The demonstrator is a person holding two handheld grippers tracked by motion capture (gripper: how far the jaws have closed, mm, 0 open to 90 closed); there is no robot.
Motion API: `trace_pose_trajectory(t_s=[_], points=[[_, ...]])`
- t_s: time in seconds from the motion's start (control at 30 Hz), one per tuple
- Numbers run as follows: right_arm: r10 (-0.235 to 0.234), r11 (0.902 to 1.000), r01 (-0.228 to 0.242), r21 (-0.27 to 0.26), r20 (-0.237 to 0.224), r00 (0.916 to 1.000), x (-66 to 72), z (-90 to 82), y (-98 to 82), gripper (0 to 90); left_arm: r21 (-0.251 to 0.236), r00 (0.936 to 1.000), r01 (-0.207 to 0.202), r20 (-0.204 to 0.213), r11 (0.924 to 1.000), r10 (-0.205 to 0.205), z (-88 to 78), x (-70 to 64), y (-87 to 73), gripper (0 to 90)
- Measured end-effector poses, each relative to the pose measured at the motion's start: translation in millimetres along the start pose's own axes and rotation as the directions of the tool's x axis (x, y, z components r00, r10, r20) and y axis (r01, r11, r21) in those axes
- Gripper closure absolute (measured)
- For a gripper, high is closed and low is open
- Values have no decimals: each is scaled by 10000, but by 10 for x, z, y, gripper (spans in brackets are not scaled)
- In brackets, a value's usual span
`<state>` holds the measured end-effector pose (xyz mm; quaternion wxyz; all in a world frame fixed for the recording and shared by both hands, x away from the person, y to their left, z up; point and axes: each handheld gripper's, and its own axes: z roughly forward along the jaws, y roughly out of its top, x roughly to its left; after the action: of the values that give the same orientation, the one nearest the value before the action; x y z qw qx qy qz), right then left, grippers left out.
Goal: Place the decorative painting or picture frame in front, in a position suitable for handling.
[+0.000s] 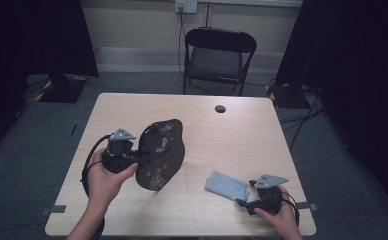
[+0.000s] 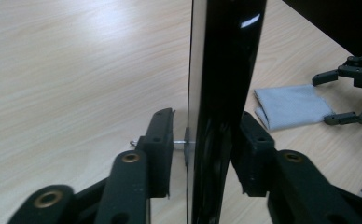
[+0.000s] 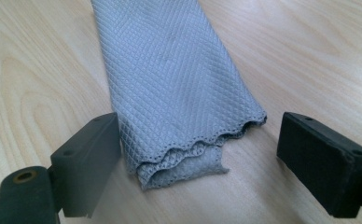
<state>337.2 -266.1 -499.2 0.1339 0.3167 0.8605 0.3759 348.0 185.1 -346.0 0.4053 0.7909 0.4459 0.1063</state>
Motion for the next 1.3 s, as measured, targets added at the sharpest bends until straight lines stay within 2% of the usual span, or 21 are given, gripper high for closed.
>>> trace_pose_trajectory(t_s=[0.3, 0.6, 0.63, 0.73, 0.83, 0.87, 0.93, 1.1, 1.27, 1.3], points=[[5, 10000, -5, -8, -10, 10000, 0, 1, 0, 128, 286, 9993, 236, 295, 9993, -245, -10, 60, -272, 554], [6, 10000, -6, 3, 1, 10000, 0, 0, 0, 129, 419, 9973, 294, 656, 9987, -321, 121, 57, -506, 555], [6, 10000, -6, 6, 0, 10000, 0, 0, 0, 129, 432, 9962, 411, 756, 9982, -443, 149, 69, -550, 552], [5, 10000, -5, -3, -7, 10000, 0, 0, 0, 129, 626, 9969, 281, 718, 9976, -326, 169, 77, -552, 544], [60, 10000, -60, -21, 56, 10000, 8, -2, 0, 133, 497, 9966, 298, 758, 9983, -335, 139, 107, -555, 566], [55, 10000, -55, 21, 77, 10000, 12, -4, 4, 137, 542, 9974, 156, 693, 9984, -193, 140, 99, -579, 568], [43, 9999, -44, 144, 49, 10000, 14, -15, 15, 152, 519, 9978, 133, 639, 9986, -166, 154, 94, -592, 575], [-92, 9999, 95, -107, 301, 9995, 49, -111, 124, 158, 621, 9977, 159, 650, 9979, -200, 178, 110, -630, 585], [-320, 9995, 319, 54, 223, 9992, 60, -140, 235, 200, 577, 9977, 251, 609, 9980, -286, 165, 112, -642, 579], [-354, 9992, 353, 169, 84, 9993, 55, -128, 289, 219, 585, 9975, 244, 653, 9980, -282, 168, 115, -644, 578]])
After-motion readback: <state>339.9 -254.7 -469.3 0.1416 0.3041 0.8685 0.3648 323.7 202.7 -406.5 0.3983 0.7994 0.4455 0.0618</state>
